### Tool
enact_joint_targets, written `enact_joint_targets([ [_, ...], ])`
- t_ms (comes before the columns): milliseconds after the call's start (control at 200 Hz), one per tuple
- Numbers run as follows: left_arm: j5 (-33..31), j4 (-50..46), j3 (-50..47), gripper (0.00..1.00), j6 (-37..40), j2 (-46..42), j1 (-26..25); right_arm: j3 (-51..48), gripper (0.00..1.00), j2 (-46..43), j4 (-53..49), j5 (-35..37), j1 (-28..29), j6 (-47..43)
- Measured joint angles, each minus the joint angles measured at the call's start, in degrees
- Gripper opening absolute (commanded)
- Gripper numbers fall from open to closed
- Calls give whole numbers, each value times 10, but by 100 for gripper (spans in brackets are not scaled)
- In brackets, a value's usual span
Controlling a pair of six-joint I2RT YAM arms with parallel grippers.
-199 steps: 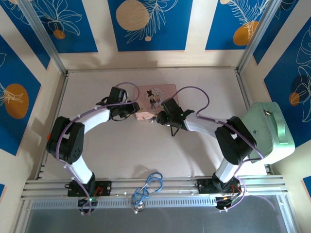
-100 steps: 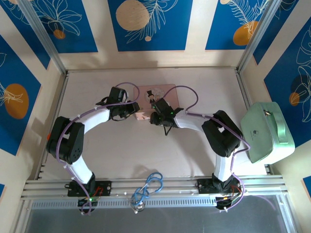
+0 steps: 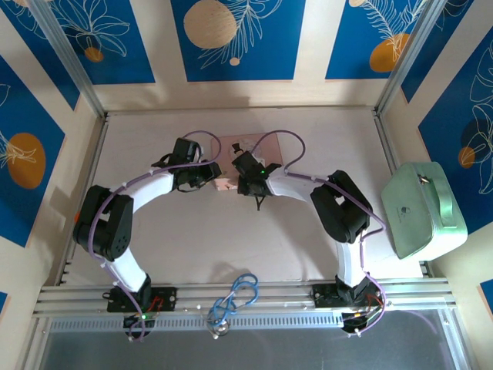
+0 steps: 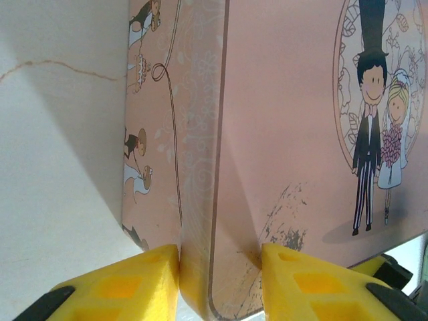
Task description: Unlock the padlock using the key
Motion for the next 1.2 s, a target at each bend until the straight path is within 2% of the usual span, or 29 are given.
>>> enact_joint_targets([
  [165,0,-2,-2,35,0,-2,1,15,34,5,-23,16,12,-7],
  [345,2,-3,-2,35,0,-3,2,14,49,2,-35,23,27,-16],
  [630,3,-6,-2,35,0,-3,3,-16,43,-44,-34,28,30,-30],
  [1201,7,-6,-2,34,0,-3,4,11,40,0,-51,43,17,-61],
])
